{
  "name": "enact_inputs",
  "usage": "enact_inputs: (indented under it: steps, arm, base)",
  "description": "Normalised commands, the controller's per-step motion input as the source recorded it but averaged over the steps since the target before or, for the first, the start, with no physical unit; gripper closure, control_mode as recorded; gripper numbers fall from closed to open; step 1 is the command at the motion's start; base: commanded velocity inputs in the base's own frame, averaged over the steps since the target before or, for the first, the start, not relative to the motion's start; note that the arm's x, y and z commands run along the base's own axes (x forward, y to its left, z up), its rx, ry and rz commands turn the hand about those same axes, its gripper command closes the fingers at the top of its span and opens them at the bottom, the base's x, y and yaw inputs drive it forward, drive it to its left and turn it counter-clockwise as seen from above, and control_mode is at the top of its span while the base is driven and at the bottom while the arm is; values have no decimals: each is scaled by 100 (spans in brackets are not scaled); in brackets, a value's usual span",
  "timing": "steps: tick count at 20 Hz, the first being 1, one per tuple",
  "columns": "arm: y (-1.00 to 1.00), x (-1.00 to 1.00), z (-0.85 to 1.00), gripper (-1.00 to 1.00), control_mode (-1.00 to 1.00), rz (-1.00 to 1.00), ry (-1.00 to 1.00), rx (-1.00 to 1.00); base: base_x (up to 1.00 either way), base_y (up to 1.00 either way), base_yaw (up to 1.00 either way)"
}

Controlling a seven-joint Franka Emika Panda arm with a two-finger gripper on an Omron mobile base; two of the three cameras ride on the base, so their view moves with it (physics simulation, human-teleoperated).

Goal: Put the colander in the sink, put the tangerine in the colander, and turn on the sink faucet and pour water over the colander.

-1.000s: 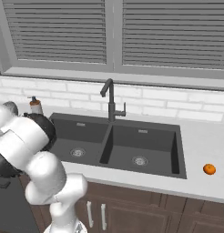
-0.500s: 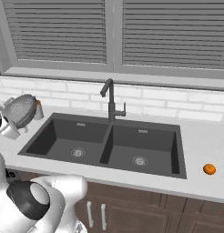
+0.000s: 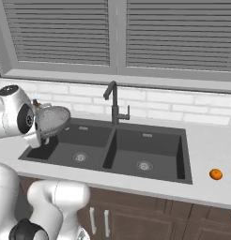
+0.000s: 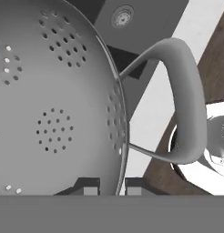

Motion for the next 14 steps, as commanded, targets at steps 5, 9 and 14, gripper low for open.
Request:
enact_inputs:
  steps: [5,9,14]
  arm:
    - [-1,13,-22,100,-100,0,21,-1]
    - [-20,43,-63,100,-100,0,20,-5]
    - [-42,42,-47,100,-100,0,5,-3]
  base:
    - [0,0,0]
    - [0,0,0]
    - [0,0,0]
